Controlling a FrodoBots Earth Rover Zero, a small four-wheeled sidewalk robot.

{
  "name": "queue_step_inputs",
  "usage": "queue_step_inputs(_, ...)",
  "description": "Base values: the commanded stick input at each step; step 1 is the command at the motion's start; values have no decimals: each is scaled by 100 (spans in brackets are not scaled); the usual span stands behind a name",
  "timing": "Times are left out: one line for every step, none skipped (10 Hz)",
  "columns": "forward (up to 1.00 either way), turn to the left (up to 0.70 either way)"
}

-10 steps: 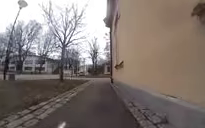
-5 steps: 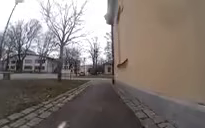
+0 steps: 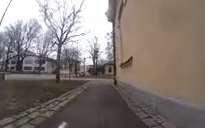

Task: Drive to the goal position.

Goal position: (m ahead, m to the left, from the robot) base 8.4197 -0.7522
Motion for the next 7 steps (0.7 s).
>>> queue_step_inputs(100,0)
queue_step_inputs(100,0)
queue_step_inputs(100,0)
queue_step_inputs(100,0)
queue_step_inputs(100,0)
queue_step_inputs(100,0)
queue_step_inputs(100,0)
